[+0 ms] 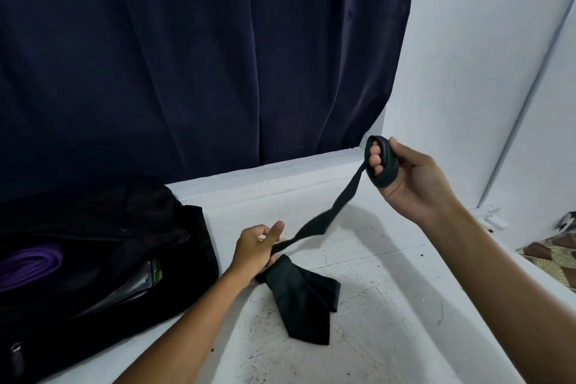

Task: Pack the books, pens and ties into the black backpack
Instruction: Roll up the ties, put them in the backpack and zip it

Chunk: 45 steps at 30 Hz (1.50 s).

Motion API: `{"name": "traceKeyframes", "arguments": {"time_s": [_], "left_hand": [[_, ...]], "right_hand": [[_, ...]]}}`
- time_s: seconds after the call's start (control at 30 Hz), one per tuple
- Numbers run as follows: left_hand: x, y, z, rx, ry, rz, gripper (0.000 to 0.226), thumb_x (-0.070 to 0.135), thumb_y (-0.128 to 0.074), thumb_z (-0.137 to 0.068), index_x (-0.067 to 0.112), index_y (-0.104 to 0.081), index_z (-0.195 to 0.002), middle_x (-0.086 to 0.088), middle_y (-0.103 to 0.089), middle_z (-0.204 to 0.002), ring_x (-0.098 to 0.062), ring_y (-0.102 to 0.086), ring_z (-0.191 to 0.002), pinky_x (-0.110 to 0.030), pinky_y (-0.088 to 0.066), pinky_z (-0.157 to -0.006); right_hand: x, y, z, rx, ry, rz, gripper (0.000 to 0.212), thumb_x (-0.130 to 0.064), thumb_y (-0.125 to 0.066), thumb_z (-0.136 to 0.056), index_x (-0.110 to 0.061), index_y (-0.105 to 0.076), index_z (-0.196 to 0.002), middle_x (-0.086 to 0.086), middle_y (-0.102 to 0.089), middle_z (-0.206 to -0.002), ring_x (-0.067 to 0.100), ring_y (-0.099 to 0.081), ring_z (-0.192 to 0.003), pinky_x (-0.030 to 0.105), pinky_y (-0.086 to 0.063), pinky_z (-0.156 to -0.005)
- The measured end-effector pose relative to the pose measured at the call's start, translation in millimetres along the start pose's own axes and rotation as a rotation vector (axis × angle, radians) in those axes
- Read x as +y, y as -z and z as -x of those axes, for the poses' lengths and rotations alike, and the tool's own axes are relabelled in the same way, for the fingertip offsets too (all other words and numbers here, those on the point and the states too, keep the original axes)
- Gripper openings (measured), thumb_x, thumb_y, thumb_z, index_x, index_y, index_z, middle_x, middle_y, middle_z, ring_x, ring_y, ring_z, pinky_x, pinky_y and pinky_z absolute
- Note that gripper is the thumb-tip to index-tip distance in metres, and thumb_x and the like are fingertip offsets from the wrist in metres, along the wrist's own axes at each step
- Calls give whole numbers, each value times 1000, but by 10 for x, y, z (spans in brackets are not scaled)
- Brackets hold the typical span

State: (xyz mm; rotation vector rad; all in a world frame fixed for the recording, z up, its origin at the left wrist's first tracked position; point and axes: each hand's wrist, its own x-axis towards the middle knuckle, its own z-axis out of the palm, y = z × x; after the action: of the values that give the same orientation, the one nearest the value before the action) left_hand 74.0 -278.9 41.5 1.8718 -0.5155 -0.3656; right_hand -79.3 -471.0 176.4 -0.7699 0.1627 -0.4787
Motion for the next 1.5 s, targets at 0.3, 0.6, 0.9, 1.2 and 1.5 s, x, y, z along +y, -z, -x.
{"name": "traceKeyframes", "arguments": {"time_s": [0.3, 0.6, 0.9, 1.2, 1.5], "left_hand": [[632, 505, -716, 279, -27, -225, 42, 47, -50, -98, 7, -62, -103, -6, -67, -83, -25, -66, -81, -32, -49, -72], [1024, -373, 165, -58, -488, 327, 28, 17, -61, -77, 23, -59, -104, -4, -70, -106, -9, -65, -101, -17, -51, -79], [1164, -903, 506, 47, -316, 557, 41, 9, -79, -79, 28, -55, -107, -1, -73, -96, -12, -69, -91, -23, -54, -82], [1188, -619, 332, -368, 5, 1063, 7, 5, -54, -96, 11, -53, -100, -7, -61, -69, -19, -63, -59, -33, -57, -64], [1067, -392, 210, -330, 106, 869, 28, 26, -53, -99, 16, -42, -75, 3, -33, -49, -12, -38, -48, -26, -36, -55]], "right_hand": [[-87, -46, 77, -26, -65, 6, 39, -19, -47, -97, -3, -75, -76, 5, -68, -74, 13, -66, -60, 19, -54, -55], [-131, -299, 132, -132, -123, 89, 42, -19, -43, -97, -1, -75, -74, 6, -68, -72, 12, -66, -60, 18, -54, -53], [-174, -410, 234, -170, -124, 79, 34, -20, -49, -88, 0, -75, -75, 5, -69, -71, 11, -67, -58, 17, -54, -51], [-215, -321, 246, -95, -117, 73, 30, -19, -52, -84, -1, -74, -76, 5, -70, -70, 10, -66, -54, 17, -52, -47], [-91, -274, 214, -56, -159, 69, 36, -17, -47, -93, -1, -75, -76, 6, -69, -71, 12, -65, -54, 18, -52, -47]]}}
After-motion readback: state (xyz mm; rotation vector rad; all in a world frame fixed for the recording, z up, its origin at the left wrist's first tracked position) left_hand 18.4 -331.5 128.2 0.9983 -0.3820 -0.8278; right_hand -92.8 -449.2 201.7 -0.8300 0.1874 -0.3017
